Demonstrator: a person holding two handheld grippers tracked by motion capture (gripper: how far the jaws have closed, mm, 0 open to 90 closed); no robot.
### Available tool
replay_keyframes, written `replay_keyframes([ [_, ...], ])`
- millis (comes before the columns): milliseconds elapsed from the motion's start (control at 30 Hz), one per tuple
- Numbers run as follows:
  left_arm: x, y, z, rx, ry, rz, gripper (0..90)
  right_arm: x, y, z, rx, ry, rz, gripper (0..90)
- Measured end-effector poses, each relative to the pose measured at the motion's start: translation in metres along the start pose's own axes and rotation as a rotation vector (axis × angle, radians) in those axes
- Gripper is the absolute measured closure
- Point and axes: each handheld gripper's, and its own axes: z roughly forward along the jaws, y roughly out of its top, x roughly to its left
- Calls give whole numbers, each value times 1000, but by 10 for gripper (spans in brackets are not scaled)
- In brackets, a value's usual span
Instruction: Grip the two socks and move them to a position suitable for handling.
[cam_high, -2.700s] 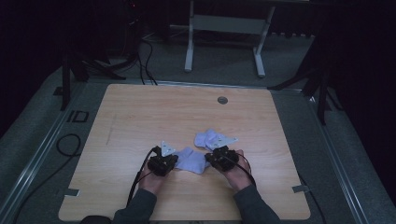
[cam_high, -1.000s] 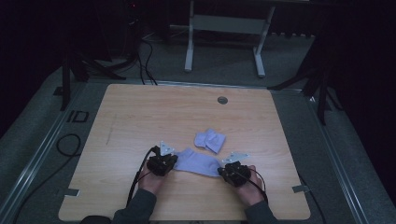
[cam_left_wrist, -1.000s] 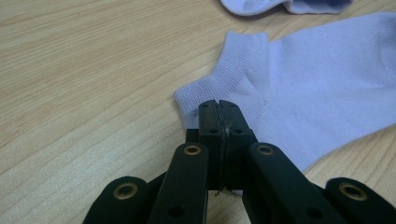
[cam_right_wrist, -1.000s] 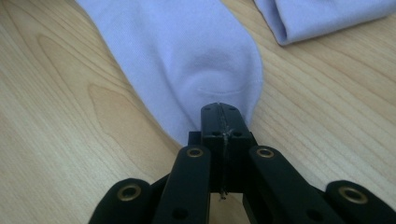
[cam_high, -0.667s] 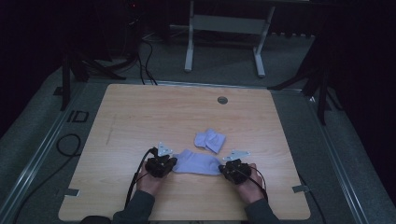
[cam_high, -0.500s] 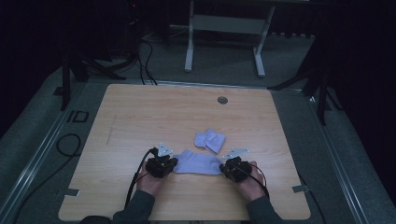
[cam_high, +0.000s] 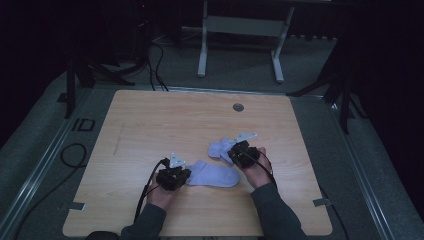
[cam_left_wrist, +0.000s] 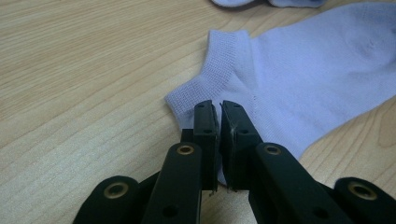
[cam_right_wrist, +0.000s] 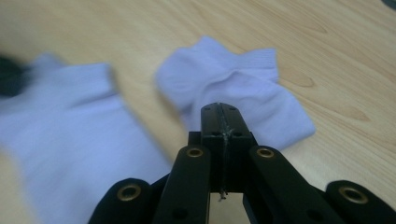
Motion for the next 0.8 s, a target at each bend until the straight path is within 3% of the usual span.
replay_keyframes([
  [133,0,0,0,0,-1,0,841,1,3,28,77,-60,-9,899],
  [233,0,0,0,-1,0,0,838,2,2,38,105,-65,-17,900],
  [433,-1,0,0,-2,2,1,838,2,4,39,106,-51,-33,900],
  [467,-1,0,0,-2,1,-1,838,2,5,41,94,-27,-75,900],
  [567,-1,0,0,-3,1,-1,838,3,6,42,90,-7,-111,900],
  [600,-1,0,1,-3,2,-1,838,4,8,43,83,11,-159,900],
  [700,-1,0,1,-3,1,-1,839,7,9,44,83,27,-198,900],
  [733,-1,0,1,-3,1,-1,839,9,11,45,81,45,-277,900],
  [800,-1,0,1,-3,1,-1,838,9,12,45,86,50,-291,900],
])
